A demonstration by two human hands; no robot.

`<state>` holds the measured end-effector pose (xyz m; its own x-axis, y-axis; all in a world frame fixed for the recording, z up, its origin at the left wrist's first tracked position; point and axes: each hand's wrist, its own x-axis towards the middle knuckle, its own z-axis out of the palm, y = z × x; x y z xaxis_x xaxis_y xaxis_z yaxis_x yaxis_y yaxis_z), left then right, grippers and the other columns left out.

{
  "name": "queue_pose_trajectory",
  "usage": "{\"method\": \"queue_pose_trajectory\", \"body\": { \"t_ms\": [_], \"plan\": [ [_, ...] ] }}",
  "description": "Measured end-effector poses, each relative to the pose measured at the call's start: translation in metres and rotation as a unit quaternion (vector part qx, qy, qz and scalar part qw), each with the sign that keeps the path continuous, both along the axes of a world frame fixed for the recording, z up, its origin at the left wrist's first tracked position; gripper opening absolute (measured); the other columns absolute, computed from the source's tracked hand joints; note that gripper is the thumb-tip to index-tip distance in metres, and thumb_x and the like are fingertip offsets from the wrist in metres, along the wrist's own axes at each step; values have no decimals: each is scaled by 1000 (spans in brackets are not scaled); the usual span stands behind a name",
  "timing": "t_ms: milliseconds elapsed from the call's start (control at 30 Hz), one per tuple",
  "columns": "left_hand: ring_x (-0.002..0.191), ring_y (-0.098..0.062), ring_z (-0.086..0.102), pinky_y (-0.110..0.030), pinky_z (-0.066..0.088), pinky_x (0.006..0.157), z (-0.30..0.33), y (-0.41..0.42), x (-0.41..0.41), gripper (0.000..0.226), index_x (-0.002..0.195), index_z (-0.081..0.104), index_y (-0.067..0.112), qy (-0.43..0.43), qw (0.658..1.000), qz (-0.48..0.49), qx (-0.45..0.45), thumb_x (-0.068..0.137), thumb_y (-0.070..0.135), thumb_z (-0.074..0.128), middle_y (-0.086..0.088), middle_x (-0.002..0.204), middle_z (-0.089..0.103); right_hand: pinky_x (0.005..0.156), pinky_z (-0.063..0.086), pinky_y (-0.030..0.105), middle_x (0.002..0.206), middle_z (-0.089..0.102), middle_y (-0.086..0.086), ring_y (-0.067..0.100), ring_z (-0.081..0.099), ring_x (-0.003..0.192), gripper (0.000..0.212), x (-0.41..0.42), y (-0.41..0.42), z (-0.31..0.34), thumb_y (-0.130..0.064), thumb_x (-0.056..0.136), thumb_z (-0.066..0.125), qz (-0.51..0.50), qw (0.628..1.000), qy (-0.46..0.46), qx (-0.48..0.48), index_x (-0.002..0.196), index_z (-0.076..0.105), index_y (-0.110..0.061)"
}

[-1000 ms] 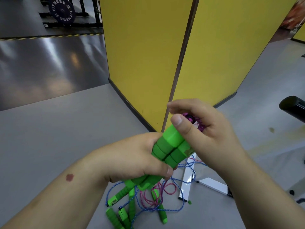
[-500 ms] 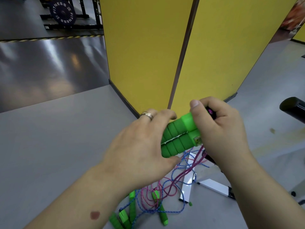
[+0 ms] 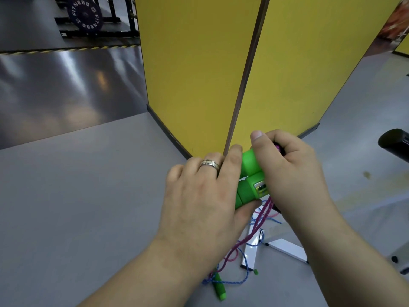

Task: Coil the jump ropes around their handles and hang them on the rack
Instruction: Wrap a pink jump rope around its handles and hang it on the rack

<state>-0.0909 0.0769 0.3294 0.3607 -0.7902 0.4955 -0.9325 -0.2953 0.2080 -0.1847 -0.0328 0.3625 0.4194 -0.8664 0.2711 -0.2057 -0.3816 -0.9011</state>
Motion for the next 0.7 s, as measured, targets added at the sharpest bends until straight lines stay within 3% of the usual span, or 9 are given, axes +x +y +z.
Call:
{"method": "queue_pose_trajectory", "body": {
  "t_ms": [167,300,400,500,567,633,700],
  "plan": [
    [83,-23,60,-38,45,64,1,0,4,81,134,52,19,4,1000,-12,-1,76,74,65,5,99,60,55,32,34,65,37,7,17,37,59,49,0,-4,-1,-45,100,55,55,998,33,6,79,50,0],
    [84,-24,61,-40,49,65,1,0,8,81,133,51,17,2,1000,-23,-4,77,75,63,3,101,61,57,38,48,73,43,24,21,41,62,54,1,-7,-3,-51,97,48,87,995,40,8,85,51,2],
    [81,-24,61,-40,49,63,2,0,8,81,131,51,17,0,1000,-26,0,77,76,61,3,94,61,58,41,52,76,44,27,23,42,62,56,1,-7,-4,-53,96,46,103,994,45,13,87,51,3],
    [76,-24,63,-36,46,58,4,0,12,80,129,52,16,-13,1000,-24,12,76,77,55,2,89,61,58,38,47,77,46,28,22,44,64,58,-3,-12,-6,-56,94,46,120,991,51,35,91,54,1],
    [74,-23,63,-33,40,55,8,2,15,80,128,52,19,-9,999,-19,27,76,80,49,5,87,60,58,39,40,74,52,20,22,49,64,57,-6,-17,-5,-62,91,45,141,984,34,105,93,62,-7],
    [77,-22,64,-31,35,55,17,4,17,79,128,48,26,24,999,-13,36,76,84,42,7,90,61,52,38,33,73,53,17,25,47,58,55,-8,-23,-3,-67,89,43,160,967,-6,196,88,67,-18],
    [87,-21,64,-33,41,59,27,6,21,76,128,42,34,93,995,-7,38,74,88,39,10,97,61,47,30,28,63,45,12,21,37,50,48,-9,-26,-3,-63,93,41,178,951,-51,247,79,65,-23]
  ]
}}
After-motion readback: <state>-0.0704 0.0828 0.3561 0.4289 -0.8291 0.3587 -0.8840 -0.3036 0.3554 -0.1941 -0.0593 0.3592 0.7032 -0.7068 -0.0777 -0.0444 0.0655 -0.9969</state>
